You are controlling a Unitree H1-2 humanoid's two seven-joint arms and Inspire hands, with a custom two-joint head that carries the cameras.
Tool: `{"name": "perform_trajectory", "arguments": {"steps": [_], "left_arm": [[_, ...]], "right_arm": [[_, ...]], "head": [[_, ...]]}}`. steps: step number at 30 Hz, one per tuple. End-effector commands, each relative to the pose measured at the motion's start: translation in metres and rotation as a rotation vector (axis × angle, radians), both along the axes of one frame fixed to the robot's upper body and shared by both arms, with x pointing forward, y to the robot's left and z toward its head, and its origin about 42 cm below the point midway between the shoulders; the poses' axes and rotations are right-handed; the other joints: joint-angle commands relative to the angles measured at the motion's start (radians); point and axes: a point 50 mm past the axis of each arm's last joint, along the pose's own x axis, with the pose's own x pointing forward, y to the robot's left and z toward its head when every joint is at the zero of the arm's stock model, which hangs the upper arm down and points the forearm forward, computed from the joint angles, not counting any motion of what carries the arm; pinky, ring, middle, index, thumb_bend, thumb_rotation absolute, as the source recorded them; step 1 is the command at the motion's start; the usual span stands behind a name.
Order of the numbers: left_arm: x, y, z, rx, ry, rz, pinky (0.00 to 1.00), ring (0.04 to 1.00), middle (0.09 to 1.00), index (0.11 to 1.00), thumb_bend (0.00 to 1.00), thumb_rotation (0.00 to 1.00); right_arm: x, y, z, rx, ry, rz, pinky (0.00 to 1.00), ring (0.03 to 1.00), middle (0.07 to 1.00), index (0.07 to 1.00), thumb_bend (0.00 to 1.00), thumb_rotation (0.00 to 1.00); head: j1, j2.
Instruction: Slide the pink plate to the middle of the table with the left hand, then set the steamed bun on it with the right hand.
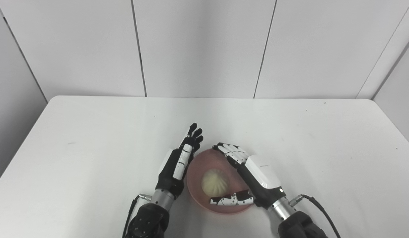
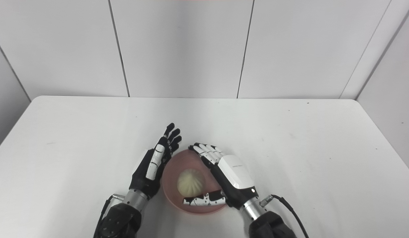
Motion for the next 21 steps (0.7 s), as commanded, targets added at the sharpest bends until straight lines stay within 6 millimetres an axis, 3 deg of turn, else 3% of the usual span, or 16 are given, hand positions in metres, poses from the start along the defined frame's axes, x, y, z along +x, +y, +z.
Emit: {"name": "perform_trajectory", "arguments": {"steps": [1, 3, 7, 11, 15, 21], "left_arm": [[-0.008, 0.005, -0.016, 0.005, 0.037, 0.009, 0.99, 0.968, 0.981, 0.985, 0.67, 1.0], [-0.008, 0.006, -0.015, 0.006, 0.021, 0.021, 1.0, 0.984, 0.991, 0.993, 0.67, 1.0], [-0.01, 0.007, -0.013, 0.002, 0.023, 0.036, 1.0, 0.989, 0.997, 0.998, 0.67, 1.0], [-0.011, 0.009, -0.013, -0.004, 0.026, 0.057, 1.0, 1.0, 1.0, 1.0, 0.67, 0.99], [-0.012, 0.01, -0.01, -0.021, 0.011, 0.094, 1.0, 1.0, 1.0, 1.0, 0.65, 0.97], [-0.013, 0.011, -0.007, -0.019, 0.019, 0.12, 1.0, 1.0, 1.0, 1.0, 0.67, 0.96]], "right_arm": [[0.006, 0.001, 0.013, 0.108, -0.061, -0.015, 0.95, 0.962, 0.977, 0.916, 0.65, 0.5], [0.007, -0.001, 0.011, 0.24, -0.041, -0.031, 0.91, 0.971, 0.992, 0.956, 0.62, 0.56], [0.009, -0.008, 0.009, 0.454, -0.003, -0.069, 0.98, 0.999, 1.0, 0.999, 0.62, 0.76], [0.011, -0.012, 0.008, 0.554, 0.004, -0.099, 1.0, 1.0, 1.0, 1.0, 0.6, 0.86], [0.01, -0.012, 0.008, 0.699, 0.046, -0.126, 1.0, 1.0, 1.0, 1.0, 0.61, 0.8], [0.009, -0.017, 0.007, 0.777, 0.096, -0.16, 1.0, 1.0, 1.0, 1.0, 0.59, 0.84]], "head": [[-0.001, -0.005], [-0.002, -0.005], [0.0, -0.006], [0.002, -0.005], [0.006, 0.001], [0.011, -0.001]]}}
